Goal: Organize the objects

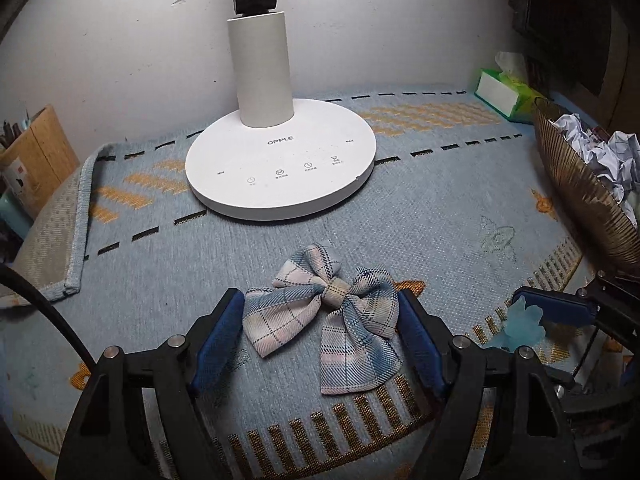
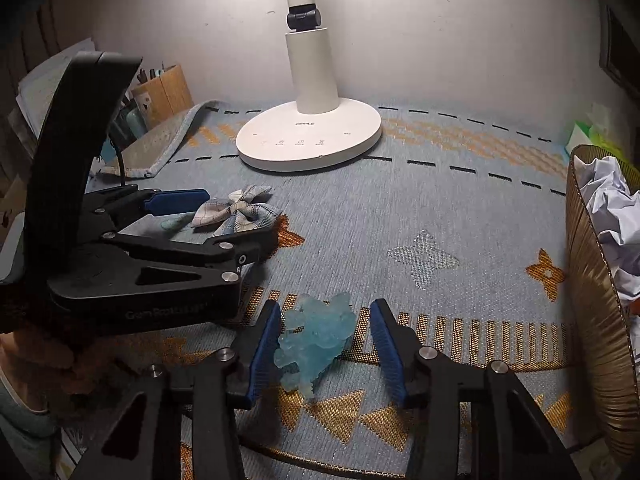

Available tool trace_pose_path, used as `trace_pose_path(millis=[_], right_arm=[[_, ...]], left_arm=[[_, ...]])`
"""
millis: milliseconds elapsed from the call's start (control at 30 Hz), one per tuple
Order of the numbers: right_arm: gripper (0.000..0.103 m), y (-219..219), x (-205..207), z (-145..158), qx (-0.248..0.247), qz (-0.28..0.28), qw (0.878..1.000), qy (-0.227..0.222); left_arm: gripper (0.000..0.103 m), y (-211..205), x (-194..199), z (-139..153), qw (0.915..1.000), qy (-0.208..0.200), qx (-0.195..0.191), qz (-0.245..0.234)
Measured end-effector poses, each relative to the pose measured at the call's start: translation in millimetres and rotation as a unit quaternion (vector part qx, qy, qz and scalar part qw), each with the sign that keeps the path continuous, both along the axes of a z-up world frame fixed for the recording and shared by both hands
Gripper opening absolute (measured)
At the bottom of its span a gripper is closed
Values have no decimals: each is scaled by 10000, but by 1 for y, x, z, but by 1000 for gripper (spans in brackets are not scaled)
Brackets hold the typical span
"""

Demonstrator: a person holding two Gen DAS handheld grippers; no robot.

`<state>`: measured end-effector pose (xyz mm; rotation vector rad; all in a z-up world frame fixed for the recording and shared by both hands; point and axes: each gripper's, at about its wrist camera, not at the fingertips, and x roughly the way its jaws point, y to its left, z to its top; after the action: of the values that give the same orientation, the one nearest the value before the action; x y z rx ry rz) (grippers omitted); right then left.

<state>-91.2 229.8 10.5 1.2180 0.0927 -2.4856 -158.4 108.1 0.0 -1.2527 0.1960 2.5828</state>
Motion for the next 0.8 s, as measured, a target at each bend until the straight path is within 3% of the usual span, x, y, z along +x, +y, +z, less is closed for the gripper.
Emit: trace_pose_path(millis=[67,167,500,633,800], right_arm=[[35,-3,3,1,87,30,9999,77],[34,-2,4,1,1,81,9999,88],[34,7,19,10,-385,26,9992,143],[34,25,62,23,-965,-26,9950,250],[34,65,119,58,-1142,-302,9912,597]], left_arm=[[41,-4,2,3,9999,85,24,61],[25,-8,2,7,9998,99,85,138],[23,-20,41,35,9970,325,703,78],[23,-10,79,51,9972,396,612,-180],[23,16,108,80,9946,436,807,-483]])
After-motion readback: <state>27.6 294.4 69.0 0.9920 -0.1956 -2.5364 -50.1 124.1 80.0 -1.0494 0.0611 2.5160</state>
